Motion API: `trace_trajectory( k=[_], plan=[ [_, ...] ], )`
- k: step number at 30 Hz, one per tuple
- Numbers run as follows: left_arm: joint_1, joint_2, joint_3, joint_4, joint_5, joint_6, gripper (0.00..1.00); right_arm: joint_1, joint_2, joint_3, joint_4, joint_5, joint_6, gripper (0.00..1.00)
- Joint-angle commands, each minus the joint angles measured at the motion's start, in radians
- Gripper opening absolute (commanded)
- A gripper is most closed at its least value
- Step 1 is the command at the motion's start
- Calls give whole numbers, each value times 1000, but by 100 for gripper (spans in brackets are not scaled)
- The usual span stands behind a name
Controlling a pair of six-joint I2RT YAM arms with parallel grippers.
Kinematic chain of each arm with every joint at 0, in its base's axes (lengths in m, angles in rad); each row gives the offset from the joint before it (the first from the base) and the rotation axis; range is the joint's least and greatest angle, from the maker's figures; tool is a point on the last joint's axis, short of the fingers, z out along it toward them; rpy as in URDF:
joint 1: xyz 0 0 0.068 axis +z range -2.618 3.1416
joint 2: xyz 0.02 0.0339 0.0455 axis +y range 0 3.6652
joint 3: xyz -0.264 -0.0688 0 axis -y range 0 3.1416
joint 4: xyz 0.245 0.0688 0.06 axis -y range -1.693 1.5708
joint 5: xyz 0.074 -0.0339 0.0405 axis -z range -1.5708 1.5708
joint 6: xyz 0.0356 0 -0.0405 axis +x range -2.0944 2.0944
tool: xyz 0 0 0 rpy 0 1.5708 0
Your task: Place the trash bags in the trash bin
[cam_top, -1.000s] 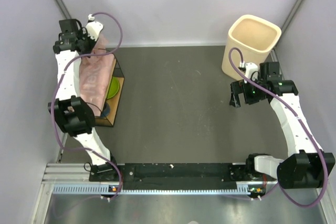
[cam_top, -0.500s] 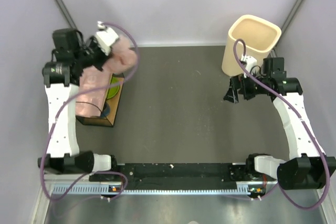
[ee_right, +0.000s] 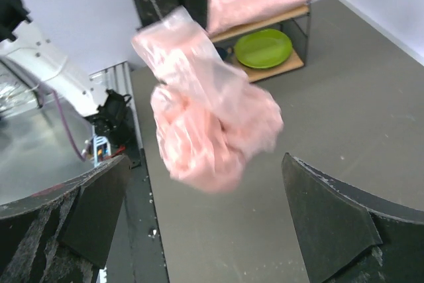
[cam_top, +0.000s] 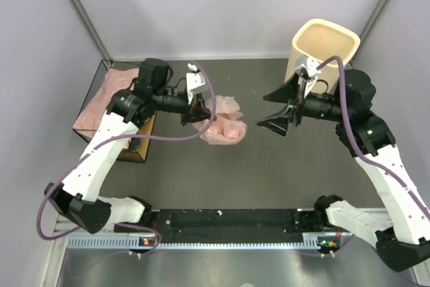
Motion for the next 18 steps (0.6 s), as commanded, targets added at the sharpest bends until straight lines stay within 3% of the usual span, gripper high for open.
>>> trace_trajectory(
  k=[1,10,11,13,14,15,16,18],
  plan=[
    [-63,22,25,60,127,-28,1,157,31,42,92,100,-50,99],
    [-120,48,49,9,146,1,1,343,153,140,80,232,-165,99],
    [-126,48,54,-13,147,29,1,359,166,140,81,259,-176,94],
    [-148,39,51,-38,121,62,2,369,185,145,81,358,-156,71],
    [-151,33,48,-60,113,88,3,370,194,150,77,393,-152,52],
    [-149,25,43,-67,99,100,5,366,192,153,75,460,-152,9],
    [-148,1,35,-75,59,119,10,354,188,163,81,490,-146,0],
    [-146,-39,-13,-121,-13,218,22,258,174,185,100,493,-84,0]
  ],
)
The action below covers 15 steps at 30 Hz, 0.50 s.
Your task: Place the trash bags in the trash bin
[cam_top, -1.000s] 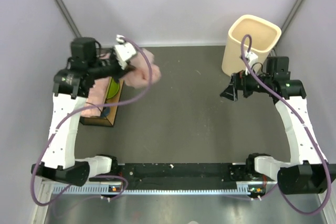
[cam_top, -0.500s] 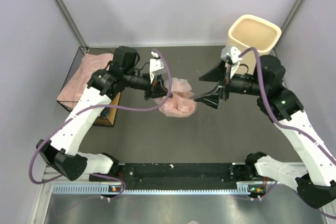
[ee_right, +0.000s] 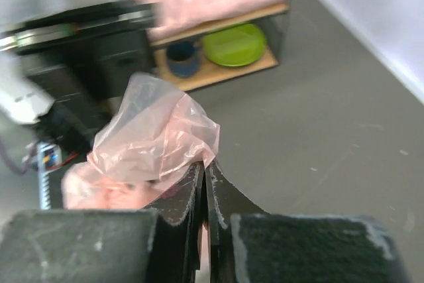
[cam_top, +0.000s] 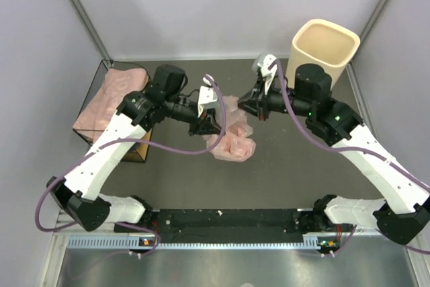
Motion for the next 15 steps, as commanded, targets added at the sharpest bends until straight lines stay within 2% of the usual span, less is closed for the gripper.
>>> trace_trajectory(
  k=[1,3,4,5,7,8,10,14,15],
  plan=[
    [-4,-145,-60,-89,-163,203,31,-145,-19,117,73,120,109,0],
    [-2,-229,-224,-7,-237,279,35,-236,-17,150,105,55,234,0],
    [-1,-321,-288,40,-313,284,42,-280,-17,171,118,40,260,0],
    [-1,-361,-397,77,-339,287,49,-285,-20,180,130,32,268,0],
    [-1,-438,-459,135,-379,297,51,-285,-39,177,150,-3,276,0],
    [-1,-454,-488,160,-418,259,55,-284,-47,167,180,-25,300,0],
    [4,-466,-493,254,-449,184,56,-285,-59,132,205,-71,315,0],
    [22,-448,-449,444,-504,-101,59,-284,-77,121,211,-78,311,0],
    [22,-429,-442,486,-572,-150,72,-285,-86,115,243,-118,311,0]
  ],
)
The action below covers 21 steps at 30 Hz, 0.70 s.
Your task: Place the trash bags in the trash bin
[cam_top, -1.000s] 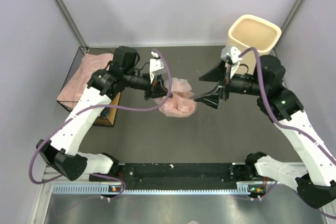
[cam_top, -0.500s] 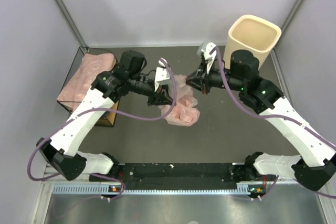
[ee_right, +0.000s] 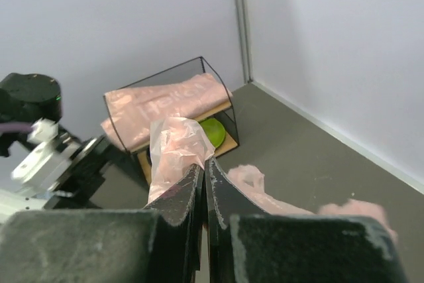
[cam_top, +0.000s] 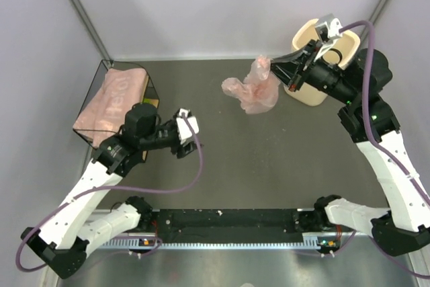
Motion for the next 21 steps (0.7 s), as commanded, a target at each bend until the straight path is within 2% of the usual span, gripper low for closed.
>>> trace_trajectory(
  k=[1,2,4,6,7,8,9,10,11,12,13,14,16,17,19,21],
  plan=[
    [13,52,49,332,-198,-294,81,2,-38,-40,114,-109,31,0],
    [16,69,74,369,-232,-385,84,2,-45,-51,128,-128,30,0],
    [46,142,121,368,-245,-476,90,2,-61,-65,114,-149,18,0],
    [88,225,207,336,-121,-652,93,2,-64,-66,97,-145,-9,0],
    [131,247,221,340,11,-729,99,2,-67,-72,93,-145,-21,0],
    [148,264,217,363,92,-870,99,2,-68,-74,94,-142,-22,0],
    [160,282,197,474,176,-924,99,2,-68,-75,93,-137,-21,0],
    [165,281,171,547,329,-976,99,2,-64,-72,88,-140,-21,0],
    [160,273,87,625,368,-1060,99,2,-64,-69,88,-143,-15,0],
    [145,246,36,834,394,-1090,99,1,-62,-69,87,-148,-12,0],
    [136,232,-13,893,380,-1101,99,2,-65,-69,90,-148,-7,0],
    [126,221,-70,926,375,-1072,99,2,-65,-68,93,-155,-4,0],
    [123,226,-75,891,382,-1031,98,2,-70,-68,91,-157,8,0],
    [123,236,-69,888,451,-1023,98,1,-71,-68,91,-158,10,0],
    [123,262,-61,894,506,-1040,98,2,-73,-66,90,-154,16,0],
    [123,261,-84,973,548,-1124,94,2,-71,-65,88,-151,16,0]
  ],
)
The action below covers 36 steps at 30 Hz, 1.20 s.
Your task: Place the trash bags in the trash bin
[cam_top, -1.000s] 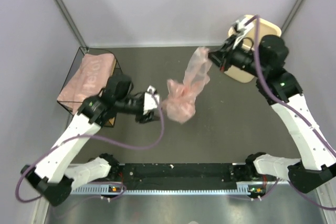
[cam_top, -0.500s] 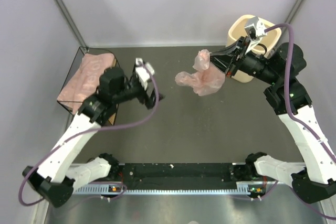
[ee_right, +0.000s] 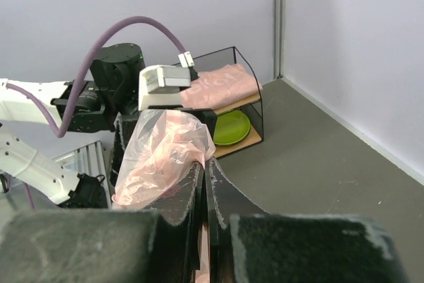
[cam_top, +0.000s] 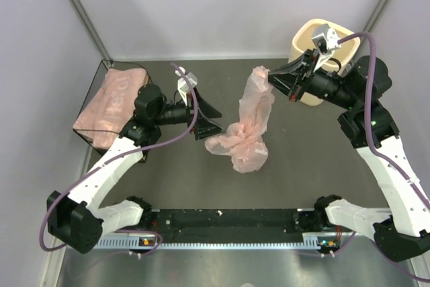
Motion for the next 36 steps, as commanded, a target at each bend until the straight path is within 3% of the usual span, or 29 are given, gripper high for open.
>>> trace_trajectory(
  k=[1,5,9,11,18,22,26,29,30,33,36],
  plan=[
    [0,-11,-32,261,167,-153,93,2,-21,13,33,-10,11,0],
    [2,-39,-47,312,179,-234,90,2,-23,13,27,5,14,0],
    [5,-85,-25,180,109,-159,98,2,-26,10,27,31,19,0],
    [-1,-103,41,-29,69,31,99,2,-26,8,29,48,23,0],
    [-76,-102,171,-286,-242,442,99,2,-28,-19,44,92,45,0],
    [-126,-33,261,-453,-240,866,98,2,-20,-19,53,89,54,0],
    [-161,86,383,-679,-206,1116,98,2,-17,-16,52,97,54,0],
    [-193,114,391,-705,-267,1184,86,2,-21,-15,50,106,55,0],
    [-193,119,382,-705,-314,1193,73,2,-23,-13,43,106,54,0],
    [-192,113,362,-718,-409,1204,57,1,-44,-19,15,143,31,0],
    [-121,82,366,-730,-385,1195,27,1,-69,-32,-42,224,-21,0]
  ],
)
